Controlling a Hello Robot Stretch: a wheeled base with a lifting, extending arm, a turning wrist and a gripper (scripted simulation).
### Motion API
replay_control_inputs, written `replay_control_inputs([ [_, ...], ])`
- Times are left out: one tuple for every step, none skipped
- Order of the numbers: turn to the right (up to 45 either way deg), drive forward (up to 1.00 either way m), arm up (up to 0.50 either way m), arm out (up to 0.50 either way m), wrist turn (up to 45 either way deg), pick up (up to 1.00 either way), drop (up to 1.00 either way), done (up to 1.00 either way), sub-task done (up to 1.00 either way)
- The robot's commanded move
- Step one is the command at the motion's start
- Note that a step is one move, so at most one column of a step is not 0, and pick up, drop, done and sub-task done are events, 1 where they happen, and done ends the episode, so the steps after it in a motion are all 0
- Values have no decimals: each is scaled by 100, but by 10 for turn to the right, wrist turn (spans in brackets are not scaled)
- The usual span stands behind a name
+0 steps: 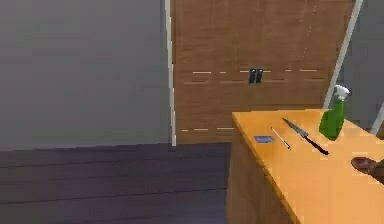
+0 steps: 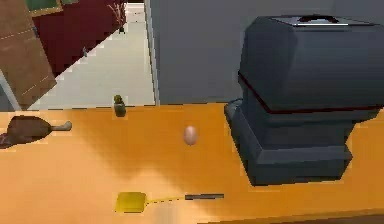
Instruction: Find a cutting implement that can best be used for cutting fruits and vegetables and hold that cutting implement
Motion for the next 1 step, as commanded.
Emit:
replay_control_inputs([
  [-450,0,0,0,0,0,0,0,0],
])
